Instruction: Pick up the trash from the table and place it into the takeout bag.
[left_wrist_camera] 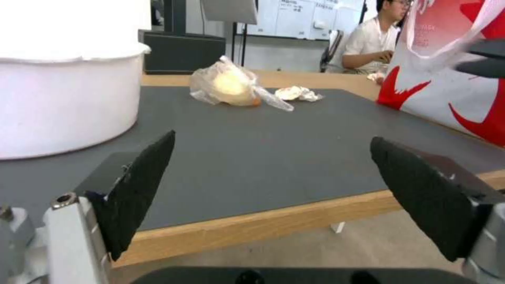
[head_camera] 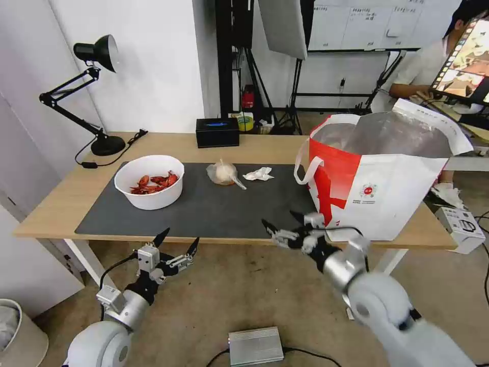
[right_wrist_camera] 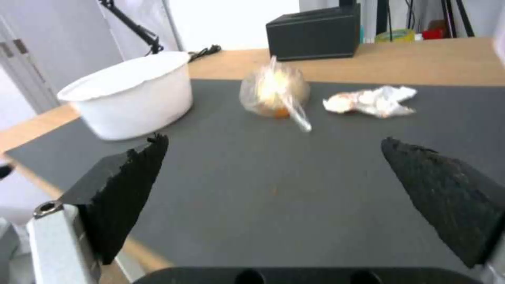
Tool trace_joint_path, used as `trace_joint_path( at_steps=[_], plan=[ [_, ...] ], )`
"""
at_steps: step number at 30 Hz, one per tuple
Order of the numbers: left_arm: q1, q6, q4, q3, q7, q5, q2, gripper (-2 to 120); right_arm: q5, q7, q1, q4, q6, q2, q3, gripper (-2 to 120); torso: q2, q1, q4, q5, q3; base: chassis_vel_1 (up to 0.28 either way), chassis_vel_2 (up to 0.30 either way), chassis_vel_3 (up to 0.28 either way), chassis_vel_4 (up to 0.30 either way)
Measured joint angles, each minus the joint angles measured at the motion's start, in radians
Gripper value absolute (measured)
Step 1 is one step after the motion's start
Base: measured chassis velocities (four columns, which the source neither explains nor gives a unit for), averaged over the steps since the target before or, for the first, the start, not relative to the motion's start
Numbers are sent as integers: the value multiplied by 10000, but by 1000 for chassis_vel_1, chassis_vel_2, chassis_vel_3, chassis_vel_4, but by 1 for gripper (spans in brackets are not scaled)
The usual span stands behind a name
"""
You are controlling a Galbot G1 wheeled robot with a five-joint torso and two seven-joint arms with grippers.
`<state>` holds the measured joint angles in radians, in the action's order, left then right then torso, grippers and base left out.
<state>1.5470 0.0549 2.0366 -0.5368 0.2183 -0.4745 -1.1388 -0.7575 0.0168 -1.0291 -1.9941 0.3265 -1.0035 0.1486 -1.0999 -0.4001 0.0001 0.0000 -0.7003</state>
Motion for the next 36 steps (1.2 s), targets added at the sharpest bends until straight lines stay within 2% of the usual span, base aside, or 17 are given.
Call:
trace_joint_path(
  at_steps=[6, 9, 12, 21, 24, 29, 36],
  plan=[
    [29, -25, 25, 48, -24, 96, -111, 100, -145, 695, 1385, 803, 271, -446, -1062, 100, -1, 0, 0, -2, 1, 0, 0, 0, 0],
    [79, -32, 53, 49, -32, 149, -134, 100, -151, 1733, 2311, 1400, 774, -976, -1905, 100, 0, 0, 0, -1, 2, 0, 0, 0, 0],
    [101, -36, 67, 35, -37, 153, -139, 100, -136, 2316, 2861, 1781, 1038, -1270, -2267, 100, 0, 0, 0, -2, 1, 0, 0, 0, 0],
    [219, -42, 129, -29, -44, 203, -247, 100, -198, 3713, 4510, 3060, 1907, -2005, -2864, 100, 0, 0, -1, 0, 2, 0, 0, 0, 0],
    [227, -42, 87, -35, -43, 209, -282, 100, -358, 4309, 5186, 3883, 2230, -2462, -3119, 100, 0, 0, -2, -1, 1, 0, 0, 0, 0],
    [174, -41, 53, 29, -44, 211, -319, 100, -419, 5061, 5979, 5056, 2492, -3100, -3363, 100, 0, -1, 0, -2, 2, 0, 0, 0, 0],
    [141, -31, -103, 57, -37, 225, -314, 100, -526, 5524, 6602, 6188, 2561, -3660, -3448, 100, -1, 0, -2, -2, 2, 0, 0, 0, 0]
  ],
)
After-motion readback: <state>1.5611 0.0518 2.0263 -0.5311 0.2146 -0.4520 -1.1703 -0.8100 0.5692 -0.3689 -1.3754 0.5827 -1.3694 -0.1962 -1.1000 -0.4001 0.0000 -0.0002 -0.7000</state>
